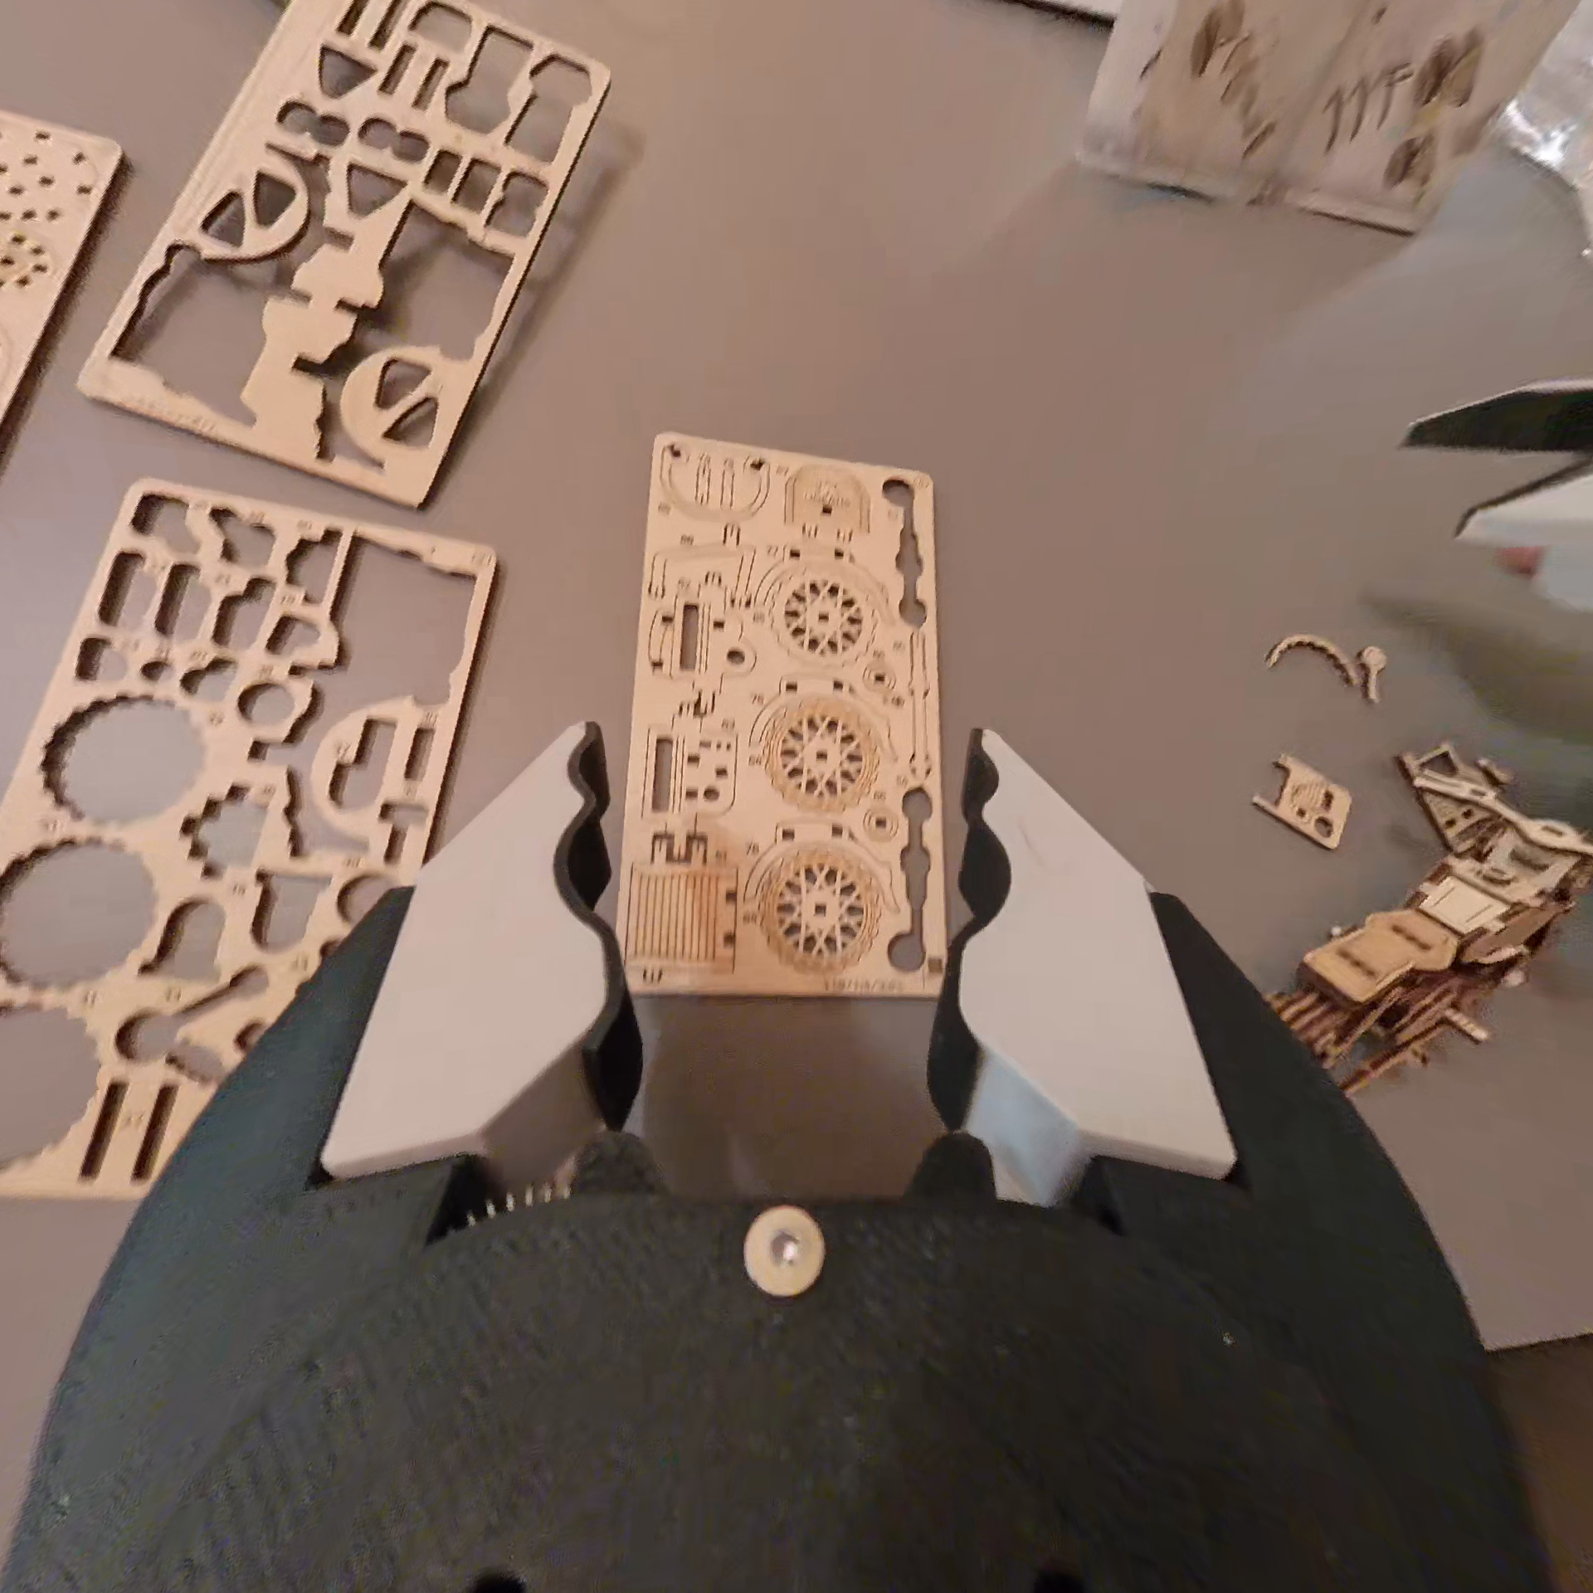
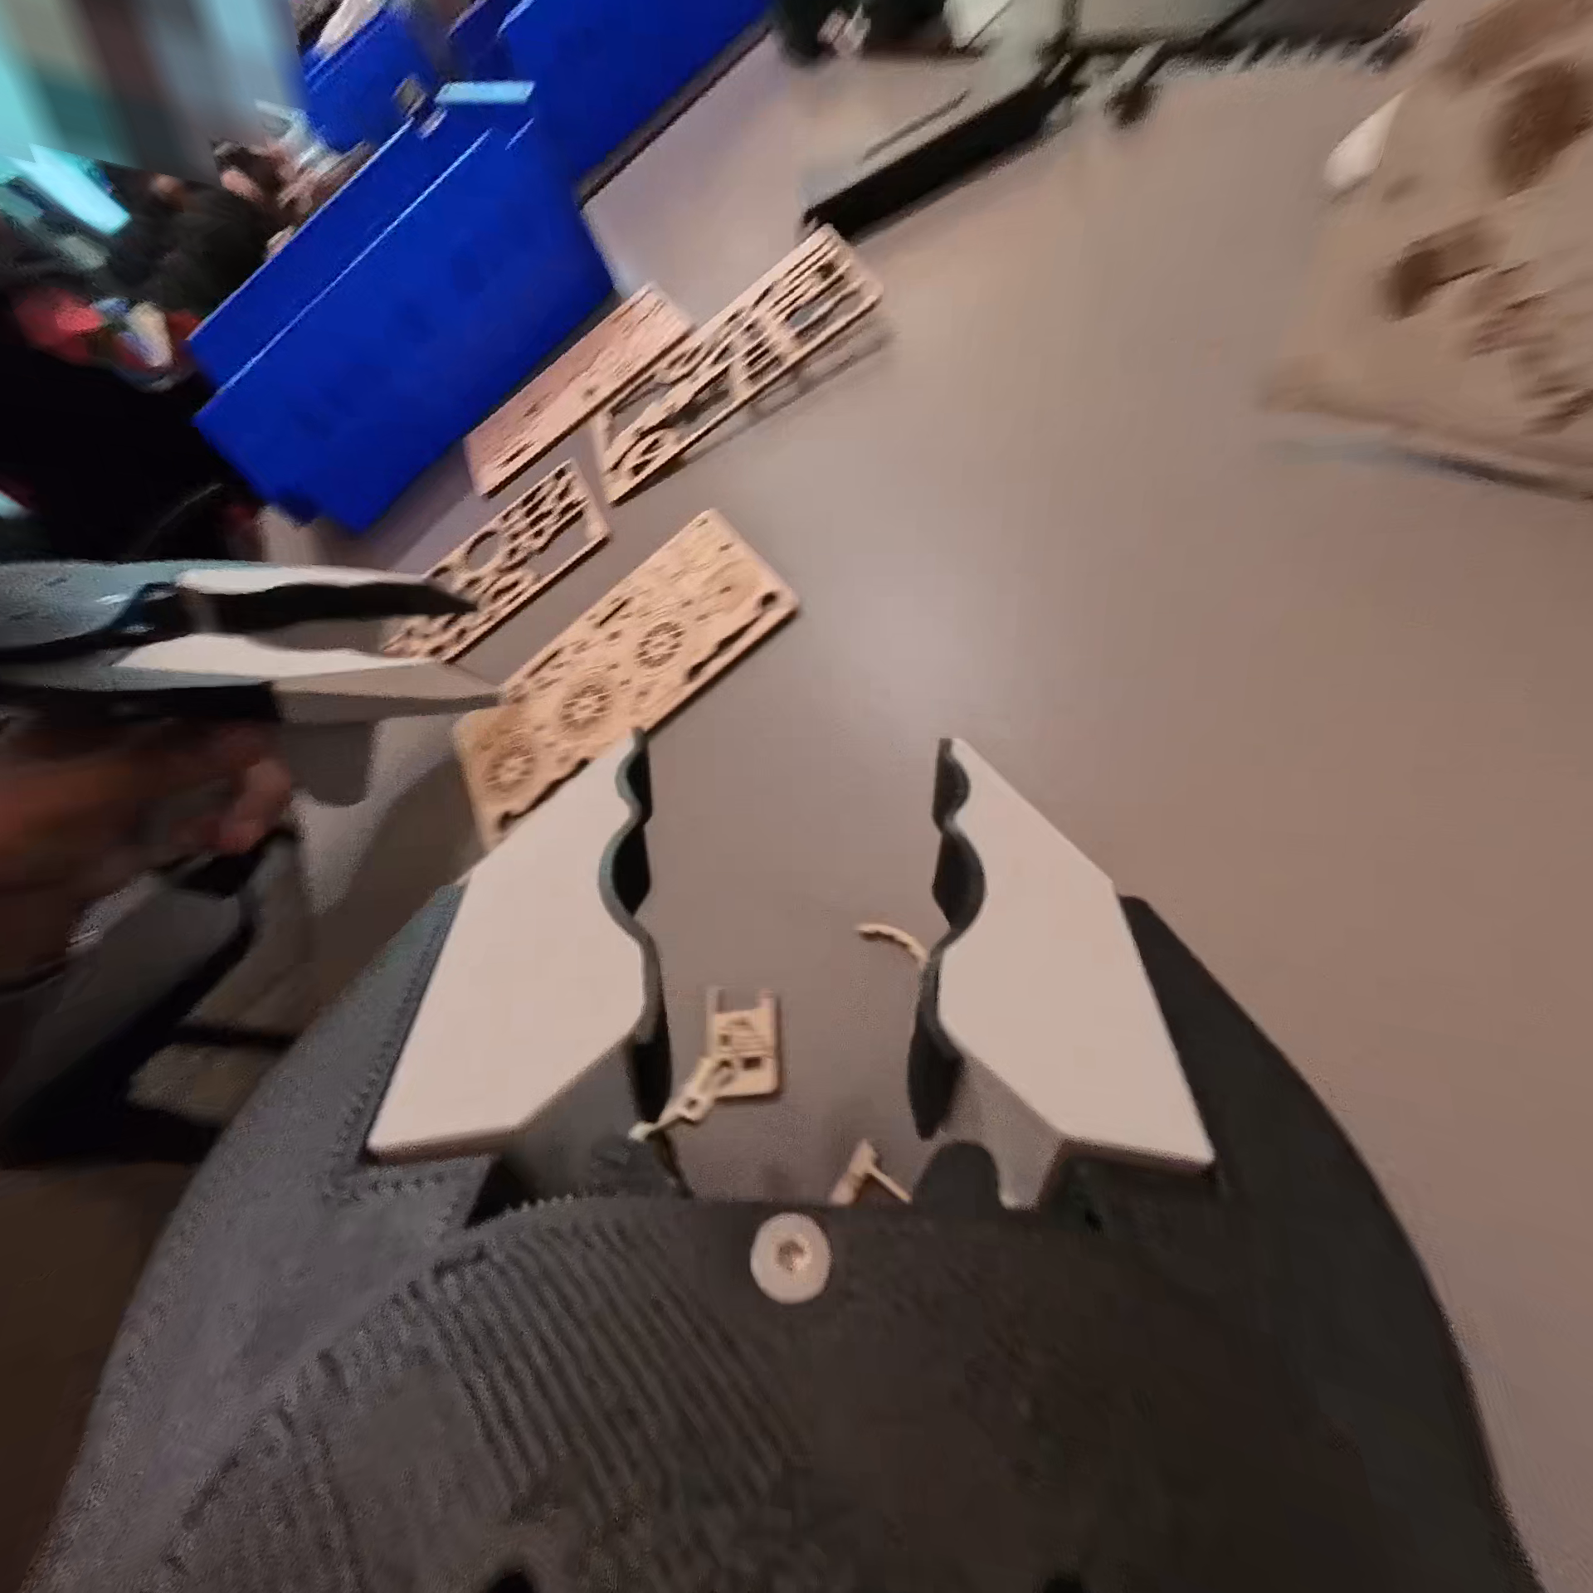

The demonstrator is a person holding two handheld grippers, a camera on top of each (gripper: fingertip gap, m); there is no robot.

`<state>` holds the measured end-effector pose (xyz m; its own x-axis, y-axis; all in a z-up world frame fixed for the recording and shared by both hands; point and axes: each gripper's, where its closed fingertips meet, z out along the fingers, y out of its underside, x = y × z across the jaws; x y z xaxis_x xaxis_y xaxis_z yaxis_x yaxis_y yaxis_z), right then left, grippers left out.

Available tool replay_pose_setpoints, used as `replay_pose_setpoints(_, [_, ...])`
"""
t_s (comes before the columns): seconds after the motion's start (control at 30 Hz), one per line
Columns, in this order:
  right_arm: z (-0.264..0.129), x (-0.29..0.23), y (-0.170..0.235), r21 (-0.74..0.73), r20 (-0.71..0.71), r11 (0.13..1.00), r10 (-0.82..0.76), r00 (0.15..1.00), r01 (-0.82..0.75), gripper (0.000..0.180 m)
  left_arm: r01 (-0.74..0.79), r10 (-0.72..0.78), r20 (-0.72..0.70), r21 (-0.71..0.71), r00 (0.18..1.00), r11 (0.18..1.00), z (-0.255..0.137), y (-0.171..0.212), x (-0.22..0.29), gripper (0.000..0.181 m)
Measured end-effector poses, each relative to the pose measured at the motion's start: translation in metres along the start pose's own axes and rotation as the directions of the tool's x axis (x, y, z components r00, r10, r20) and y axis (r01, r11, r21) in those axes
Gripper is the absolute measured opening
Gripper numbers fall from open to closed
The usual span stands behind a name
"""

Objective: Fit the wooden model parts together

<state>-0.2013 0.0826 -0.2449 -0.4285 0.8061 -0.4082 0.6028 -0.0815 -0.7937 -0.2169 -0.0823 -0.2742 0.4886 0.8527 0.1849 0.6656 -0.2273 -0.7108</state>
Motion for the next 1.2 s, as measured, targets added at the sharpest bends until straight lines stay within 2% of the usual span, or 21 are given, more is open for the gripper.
replay_pose_setpoints(0.07, [0.017, -0.014, 0.000, -0.098, 0.107, 0.994, 0.052, 0.993, -0.042, 0.073, -0.040, 0.040, 0.003, -0.012, 0.999, 0.999, 0.007, -0.007, 0.002, 0.086])
replay_pose_setpoints(0.17, [0.032, -0.026, -0.003, -0.184, 0.217, 0.979, 0.130, 0.967, -0.090, 0.074, -0.133, 0.138, 0.043, -0.103, 0.989, 0.986, 0.017, 0.002, 0.001, 0.107])
replay_pose_setpoints(0.27, [0.031, -0.032, -0.008, -0.115, 0.277, 0.984, 0.162, 0.947, -0.134, 0.065, -0.163, 0.175, 0.074, -0.142, 0.982, 0.976, 0.023, 0.013, 0.002, 0.112])
replay_pose_setpoints(0.33, [0.026, -0.026, -0.005, -0.055, 0.247, 0.993, 0.113, 0.962, -0.103, 0.060, -0.171, 0.188, 0.109, -0.151, 0.976, 0.974, 0.027, 0.017, 0.000, 0.111])
replay_pose_setpoints(0.4, [0.020, -0.009, 0.003, -0.048, 0.146, 0.999, 0.028, 0.989, -0.022, 0.058, -0.166, 0.193, 0.144, -0.177, 0.971, 0.970, 0.033, 0.022, -0.005, 0.110])
replay_pose_setpoints(0.5, [0.008, 0.015, 0.006, -0.046, 0.026, 0.998, -0.041, 0.999, 0.042, 0.058, -0.140, 0.162, 0.110, -0.187, 0.981, 0.972, 0.041, 0.024, -0.004, 0.111])
replay_pose_setpoints(0.6, [-0.003, 0.022, 0.003, 0.004, 0.003, 1.000, -0.014, 1.000, 0.014, 0.057, -0.126, 0.147, 0.101, -0.194, 0.984, 0.973, 0.045, 0.021, -0.006, 0.110])
replay_pose_setpoints(0.67, [-0.008, 0.024, 0.002, 0.038, -0.006, 0.999, -0.007, 1.000, 0.008, 0.057, -0.128, 0.146, 0.089, -0.184, 0.985, 0.975, 0.046, 0.018, -0.003, 0.092])
replay_pose_setpoints(0.83, [-0.005, 0.027, 0.012, -0.016, -0.076, 0.993, -0.116, 0.990, 0.115, 0.058, -0.120, 0.131, 0.066, -0.148, 0.989, 0.982, 0.050, 0.013, 0.003, 0.092])
replay_pose_setpoints(0.97, [0.005, 0.013, 0.015, -0.054, -0.061, 0.981, -0.188, 0.980, 0.185, 0.059, -0.081, 0.083, 0.020, -0.089, 0.996, 0.993, 0.048, 0.002, 0.011, 0.092])
replay_pose_setpoints(1.2, [0.023, -0.012, 0.008, -0.064, 0.035, 0.982, -0.174, 0.984, 0.176, 0.063, -0.055, 0.056, -0.013, 0.054, 0.998, 0.997, 0.033, -0.025, 0.016, 0.092])
